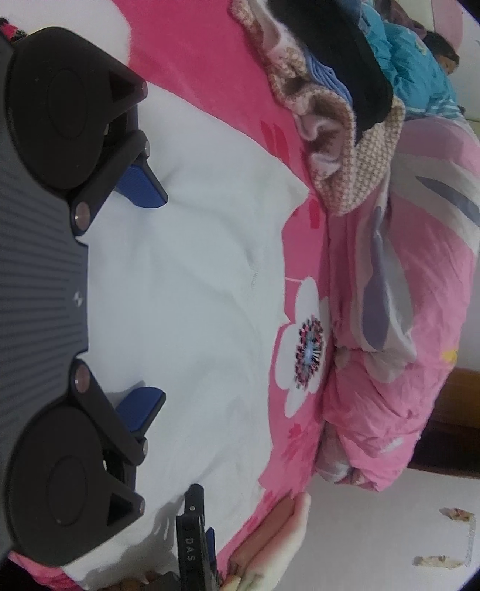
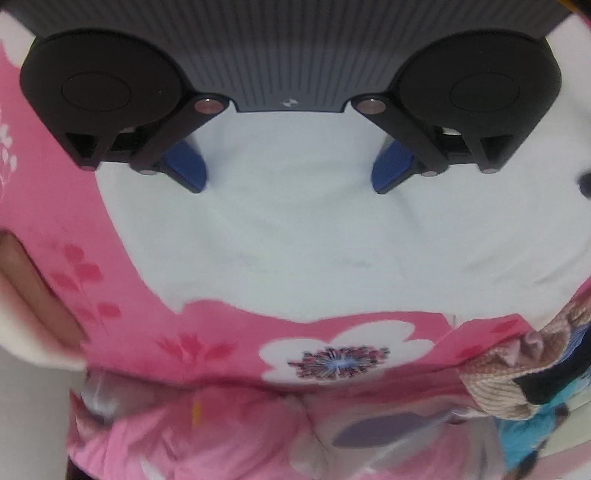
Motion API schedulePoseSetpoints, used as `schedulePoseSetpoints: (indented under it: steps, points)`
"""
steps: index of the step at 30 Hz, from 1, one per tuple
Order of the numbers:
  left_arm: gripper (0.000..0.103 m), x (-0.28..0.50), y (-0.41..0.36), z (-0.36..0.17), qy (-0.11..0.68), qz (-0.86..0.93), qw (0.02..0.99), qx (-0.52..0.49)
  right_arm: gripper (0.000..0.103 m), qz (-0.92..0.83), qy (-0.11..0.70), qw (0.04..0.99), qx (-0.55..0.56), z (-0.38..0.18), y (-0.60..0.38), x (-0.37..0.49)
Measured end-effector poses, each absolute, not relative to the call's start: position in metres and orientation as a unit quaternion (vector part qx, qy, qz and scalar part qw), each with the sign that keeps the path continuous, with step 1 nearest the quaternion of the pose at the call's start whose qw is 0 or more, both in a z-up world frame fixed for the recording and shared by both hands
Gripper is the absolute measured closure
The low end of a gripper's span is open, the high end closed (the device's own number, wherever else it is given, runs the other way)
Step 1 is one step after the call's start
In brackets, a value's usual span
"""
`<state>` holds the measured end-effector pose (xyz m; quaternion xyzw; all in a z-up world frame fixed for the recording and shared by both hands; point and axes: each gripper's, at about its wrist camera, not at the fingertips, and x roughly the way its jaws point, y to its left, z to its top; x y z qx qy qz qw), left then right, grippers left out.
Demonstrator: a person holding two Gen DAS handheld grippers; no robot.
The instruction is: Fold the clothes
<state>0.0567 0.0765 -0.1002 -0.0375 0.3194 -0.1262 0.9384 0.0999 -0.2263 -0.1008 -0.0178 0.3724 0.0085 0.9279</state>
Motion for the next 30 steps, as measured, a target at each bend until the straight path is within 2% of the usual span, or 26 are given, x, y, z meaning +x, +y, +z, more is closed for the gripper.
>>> schedulePoseSetpoints:
  steps: [5, 9, 12, 15, 19, 21, 24, 28, 30]
  points:
    - [0.000, 0.072, 0.086, -0.086, 0.313, -0.160, 0.933, -0.072, 0.006, 0.002, 0.351, 0.936, -0.024, -0.075, -0.228, 0.104]
    - [0.000, 0.106, 0.093, -0.090, 0.336, -0.142, 0.927, -0.083, 0.006, -0.026, 0.349, 0.937, -0.018, -0.080, -0.243, 0.124]
    - [0.000, 0.120, 0.107, -0.103, 0.335, -0.137, 0.925, -0.112, 0.001, -0.031, 0.367, 0.930, 0.007, -0.092, -0.257, 0.136]
    - [0.000, 0.121, 0.107, -0.106, 0.331, -0.137, 0.927, -0.107, 0.005, -0.030, 0.379, 0.924, 0.029, -0.097, -0.269, 0.144]
    - [0.000, 0.120, 0.104, -0.108, 0.327, -0.137, 0.930, -0.094, 0.006, -0.055, 0.345, 0.935, 0.051, -0.077, -0.289, 0.144]
    - [0.000, 0.120, 0.103, -0.109, 0.324, -0.137, 0.932, -0.087, 0.006, -0.070, 0.356, 0.929, 0.073, -0.090, -0.306, 0.154]
    - [0.000, 0.119, 0.101, -0.110, 0.321, -0.136, 0.934, -0.077, 0.001, -0.067, 0.380, 0.916, 0.106, -0.118, -0.325, 0.162]
    - [0.000, 0.118, 0.100, -0.111, 0.318, -0.134, 0.936, -0.073, 0.018, -0.075, 0.365, 0.924, 0.084, -0.094, -0.320, 0.160]
    - [0.000, 0.118, 0.099, -0.111, 0.318, -0.133, 0.936, -0.070, 0.021, -0.086, 0.342, 0.933, 0.068, -0.081, -0.318, 0.163]
